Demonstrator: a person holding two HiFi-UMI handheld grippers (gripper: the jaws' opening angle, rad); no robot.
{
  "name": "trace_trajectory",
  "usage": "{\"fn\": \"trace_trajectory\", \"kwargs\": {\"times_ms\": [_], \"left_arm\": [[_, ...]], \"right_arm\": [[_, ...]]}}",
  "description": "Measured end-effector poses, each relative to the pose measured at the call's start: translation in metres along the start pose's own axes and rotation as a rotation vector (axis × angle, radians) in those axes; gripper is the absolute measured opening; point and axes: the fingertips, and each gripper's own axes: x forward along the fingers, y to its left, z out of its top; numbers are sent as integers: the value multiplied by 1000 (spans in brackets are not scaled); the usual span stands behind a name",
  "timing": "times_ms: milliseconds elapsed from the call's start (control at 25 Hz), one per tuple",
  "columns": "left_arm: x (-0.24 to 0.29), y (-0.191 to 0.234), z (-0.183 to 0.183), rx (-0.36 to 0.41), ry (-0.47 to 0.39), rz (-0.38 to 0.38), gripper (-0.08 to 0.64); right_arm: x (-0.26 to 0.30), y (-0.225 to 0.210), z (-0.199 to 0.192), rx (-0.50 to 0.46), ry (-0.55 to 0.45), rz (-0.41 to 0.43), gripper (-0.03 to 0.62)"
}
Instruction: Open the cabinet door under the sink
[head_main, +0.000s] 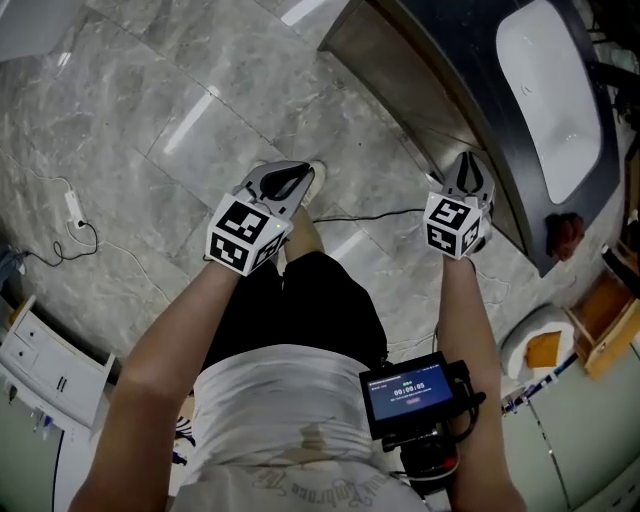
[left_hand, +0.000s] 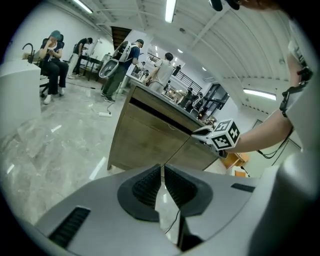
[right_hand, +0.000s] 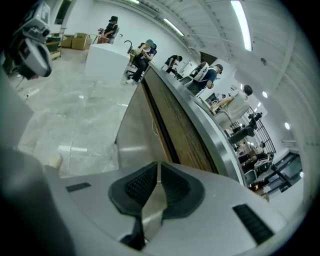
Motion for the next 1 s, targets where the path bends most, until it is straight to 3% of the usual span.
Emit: {"fn": "trace_trajectory", "kwargs": {"times_ms": [320, 480, 680, 880, 1000], "left_arm": [[15, 22, -20, -29, -26, 8, 32], [20, 28, -36, -49, -24, 6, 32], [18, 26, -54, -80, -25, -1, 32], [16, 28, -70, -99, -15, -6, 32], [16, 28, -77, -108, -8, -4, 32]], "right_arm": [[22, -8, -1, -294, 45, -161, 17], [32, -11, 1, -381, 56, -222, 17], [41, -15, -3, -374, 72, -251, 22], [46, -4, -5, -342, 89, -231, 154], [50, -3, -12, -328, 90, -277, 186]]}}
